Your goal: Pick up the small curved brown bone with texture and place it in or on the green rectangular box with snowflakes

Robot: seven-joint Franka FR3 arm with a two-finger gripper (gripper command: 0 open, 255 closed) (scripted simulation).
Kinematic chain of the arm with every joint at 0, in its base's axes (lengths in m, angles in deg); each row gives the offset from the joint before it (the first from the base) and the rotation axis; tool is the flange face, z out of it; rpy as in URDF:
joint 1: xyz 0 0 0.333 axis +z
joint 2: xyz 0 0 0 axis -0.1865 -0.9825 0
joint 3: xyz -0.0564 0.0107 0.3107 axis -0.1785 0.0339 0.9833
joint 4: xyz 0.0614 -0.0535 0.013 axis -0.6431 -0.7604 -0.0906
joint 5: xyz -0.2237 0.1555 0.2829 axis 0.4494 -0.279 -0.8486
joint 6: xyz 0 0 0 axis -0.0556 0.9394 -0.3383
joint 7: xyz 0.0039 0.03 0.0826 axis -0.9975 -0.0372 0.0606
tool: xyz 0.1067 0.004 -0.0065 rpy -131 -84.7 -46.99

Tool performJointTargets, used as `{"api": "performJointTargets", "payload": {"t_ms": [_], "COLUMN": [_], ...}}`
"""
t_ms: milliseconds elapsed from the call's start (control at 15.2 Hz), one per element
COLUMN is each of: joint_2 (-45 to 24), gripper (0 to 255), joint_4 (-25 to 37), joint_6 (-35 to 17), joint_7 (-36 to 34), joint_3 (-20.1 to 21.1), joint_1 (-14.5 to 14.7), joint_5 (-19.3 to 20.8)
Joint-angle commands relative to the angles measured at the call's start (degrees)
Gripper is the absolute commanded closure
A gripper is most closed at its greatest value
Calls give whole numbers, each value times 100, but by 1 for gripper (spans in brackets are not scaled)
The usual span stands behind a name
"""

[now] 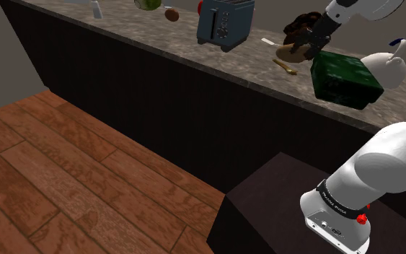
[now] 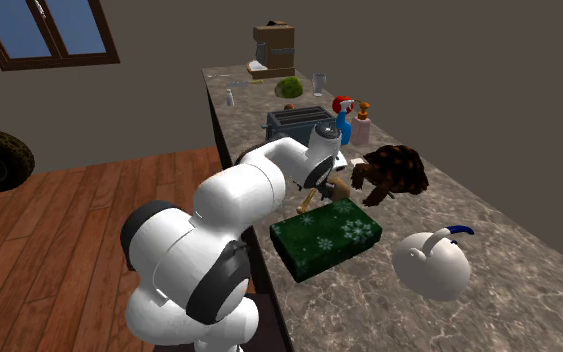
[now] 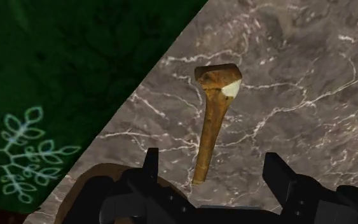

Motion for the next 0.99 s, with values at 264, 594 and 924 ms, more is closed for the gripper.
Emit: {"api": "performJointTargets", "payload": {"t_ms": [264, 594, 924], "joint_2": [-2511, -2506, -2506], "gripper": [0, 0, 0], "joint_4": [2490, 2063, 2063], "joint_6": [2676, 2249, 2249], "joint_7": [-469, -456, -456], "joint_3": [-238, -202, -202], "joint_1": [186, 218, 218], "joint_5": [-757, -778, -778]}}
